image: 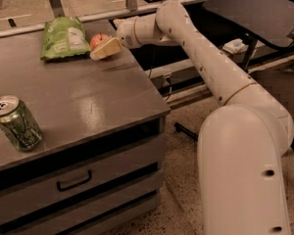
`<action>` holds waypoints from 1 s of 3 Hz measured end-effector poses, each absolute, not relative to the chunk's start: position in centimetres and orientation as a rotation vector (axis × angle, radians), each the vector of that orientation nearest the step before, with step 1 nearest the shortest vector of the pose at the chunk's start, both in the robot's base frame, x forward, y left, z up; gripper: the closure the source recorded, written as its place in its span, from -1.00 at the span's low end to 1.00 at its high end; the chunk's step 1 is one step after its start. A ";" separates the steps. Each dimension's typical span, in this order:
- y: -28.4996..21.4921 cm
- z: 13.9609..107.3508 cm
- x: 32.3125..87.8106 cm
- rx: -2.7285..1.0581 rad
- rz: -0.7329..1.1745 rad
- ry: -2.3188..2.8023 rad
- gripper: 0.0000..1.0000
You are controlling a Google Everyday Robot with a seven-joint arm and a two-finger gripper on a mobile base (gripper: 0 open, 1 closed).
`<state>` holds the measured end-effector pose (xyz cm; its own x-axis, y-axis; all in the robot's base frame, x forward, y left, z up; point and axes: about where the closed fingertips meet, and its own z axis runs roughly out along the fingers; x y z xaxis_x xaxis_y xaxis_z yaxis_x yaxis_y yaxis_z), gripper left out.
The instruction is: Move apple near green can
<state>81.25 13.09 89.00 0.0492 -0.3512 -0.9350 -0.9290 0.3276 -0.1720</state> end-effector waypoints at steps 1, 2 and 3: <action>13.3 86.9 81.7 -1.184 0.687 1.535 -0.70; 13.5 85.9 82.0 -1.159 0.707 1.531 -0.22; 13.2 86.2 81.7 -1.149 0.716 1.503 0.23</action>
Offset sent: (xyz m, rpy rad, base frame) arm 0.0121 0.0011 -0.0368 0.0864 0.0291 -0.0350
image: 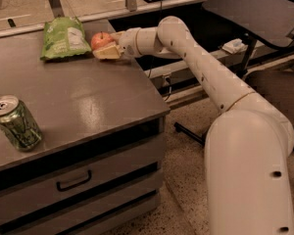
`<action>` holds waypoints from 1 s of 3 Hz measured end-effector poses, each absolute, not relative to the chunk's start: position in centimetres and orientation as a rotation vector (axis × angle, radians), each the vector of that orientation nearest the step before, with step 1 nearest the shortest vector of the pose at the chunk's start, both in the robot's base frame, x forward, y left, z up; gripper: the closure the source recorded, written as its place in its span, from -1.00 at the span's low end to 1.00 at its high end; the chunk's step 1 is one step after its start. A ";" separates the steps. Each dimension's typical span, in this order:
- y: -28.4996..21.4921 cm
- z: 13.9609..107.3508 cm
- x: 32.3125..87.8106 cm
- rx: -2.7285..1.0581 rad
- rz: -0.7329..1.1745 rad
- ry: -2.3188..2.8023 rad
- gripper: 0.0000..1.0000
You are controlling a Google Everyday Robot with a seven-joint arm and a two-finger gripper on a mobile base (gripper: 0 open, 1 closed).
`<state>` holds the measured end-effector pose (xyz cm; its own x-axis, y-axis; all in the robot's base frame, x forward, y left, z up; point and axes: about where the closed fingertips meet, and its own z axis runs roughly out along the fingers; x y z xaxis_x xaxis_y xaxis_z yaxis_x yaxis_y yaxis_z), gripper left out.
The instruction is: Move apple near green can
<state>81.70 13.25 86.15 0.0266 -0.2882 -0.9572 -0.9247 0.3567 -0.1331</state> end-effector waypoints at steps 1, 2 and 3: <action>12.5 87.5 80.1 -1.167 0.726 1.471 0.71; 12.6 89.6 76.9 -1.213 0.781 1.411 1.00; 15.3 90.9 72.1 -1.335 0.867 1.373 1.00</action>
Offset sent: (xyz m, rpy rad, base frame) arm -0.0975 -0.0089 0.0667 0.0698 -0.0522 0.2083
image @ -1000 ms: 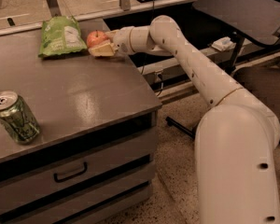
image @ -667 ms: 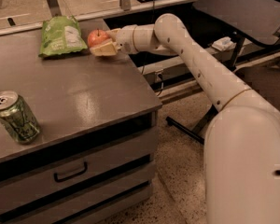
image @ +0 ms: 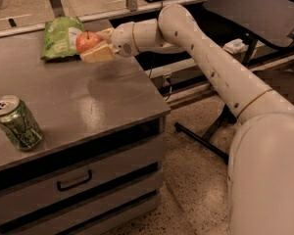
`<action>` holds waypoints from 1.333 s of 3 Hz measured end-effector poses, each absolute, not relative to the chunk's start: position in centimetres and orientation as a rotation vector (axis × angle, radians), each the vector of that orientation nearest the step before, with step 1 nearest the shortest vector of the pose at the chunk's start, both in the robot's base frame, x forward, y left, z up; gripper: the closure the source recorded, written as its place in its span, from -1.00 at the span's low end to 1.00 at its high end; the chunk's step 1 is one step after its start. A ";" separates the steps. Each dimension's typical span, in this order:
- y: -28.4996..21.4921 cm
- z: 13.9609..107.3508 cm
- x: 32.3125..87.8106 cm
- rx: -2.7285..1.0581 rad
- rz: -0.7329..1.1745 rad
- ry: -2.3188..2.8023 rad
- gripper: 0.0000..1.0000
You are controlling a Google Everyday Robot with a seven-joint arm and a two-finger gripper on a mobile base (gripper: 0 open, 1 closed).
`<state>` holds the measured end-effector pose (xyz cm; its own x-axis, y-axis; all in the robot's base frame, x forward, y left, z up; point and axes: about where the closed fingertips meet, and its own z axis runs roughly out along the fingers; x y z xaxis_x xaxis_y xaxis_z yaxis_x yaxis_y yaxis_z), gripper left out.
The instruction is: Move apple near green can
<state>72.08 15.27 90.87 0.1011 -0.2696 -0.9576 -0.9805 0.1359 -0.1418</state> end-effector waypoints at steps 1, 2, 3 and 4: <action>18.8 90.7 67.9 -1.458 1.003 1.345 1.00; 19.3 90.2 66.6 -1.508 1.041 1.336 1.00; 19.3 90.2 66.6 -1.508 1.041 1.336 1.00; 19.4 90.0 66.3 -1.514 1.047 1.321 1.00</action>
Offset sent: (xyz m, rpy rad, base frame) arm -0.0381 0.0321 -0.0013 -0.0222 0.0556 0.1399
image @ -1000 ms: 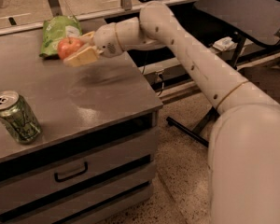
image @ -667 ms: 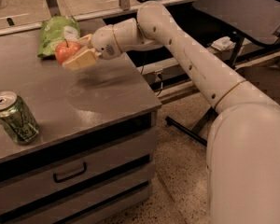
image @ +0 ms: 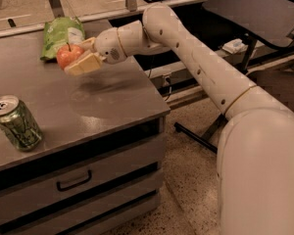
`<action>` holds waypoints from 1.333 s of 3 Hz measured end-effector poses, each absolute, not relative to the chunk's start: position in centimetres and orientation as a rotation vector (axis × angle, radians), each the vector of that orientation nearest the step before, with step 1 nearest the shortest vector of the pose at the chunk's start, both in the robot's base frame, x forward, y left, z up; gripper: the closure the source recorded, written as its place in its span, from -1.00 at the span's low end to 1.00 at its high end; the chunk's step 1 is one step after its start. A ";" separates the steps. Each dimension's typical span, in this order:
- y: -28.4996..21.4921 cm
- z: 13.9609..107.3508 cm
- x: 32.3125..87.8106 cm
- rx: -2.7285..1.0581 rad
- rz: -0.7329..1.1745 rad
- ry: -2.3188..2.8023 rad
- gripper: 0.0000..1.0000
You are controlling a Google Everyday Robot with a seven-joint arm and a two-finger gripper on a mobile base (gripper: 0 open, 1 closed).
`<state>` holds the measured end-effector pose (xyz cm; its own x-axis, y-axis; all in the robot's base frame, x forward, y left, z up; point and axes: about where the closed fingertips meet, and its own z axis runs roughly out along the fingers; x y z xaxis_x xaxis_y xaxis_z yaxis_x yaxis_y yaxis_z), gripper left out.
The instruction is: Move apple near green can
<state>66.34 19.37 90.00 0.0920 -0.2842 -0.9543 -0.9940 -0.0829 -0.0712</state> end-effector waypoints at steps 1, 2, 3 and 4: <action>19.4 89.2 63.2 -1.574 1.088 1.241 1.00; 20.3 88.1 59.3 -1.659 1.143 1.191 1.00; 21.3 87.2 55.9 -1.734 1.172 1.162 1.00; 22.1 86.6 53.7 -1.792 1.177 1.148 1.00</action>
Offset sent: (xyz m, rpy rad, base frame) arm -0.1233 0.0153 -0.0335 -0.0289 -0.0063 0.2980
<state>53.73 22.09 86.61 0.1961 -0.2966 -0.9347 -0.9272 -0.3663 -0.0783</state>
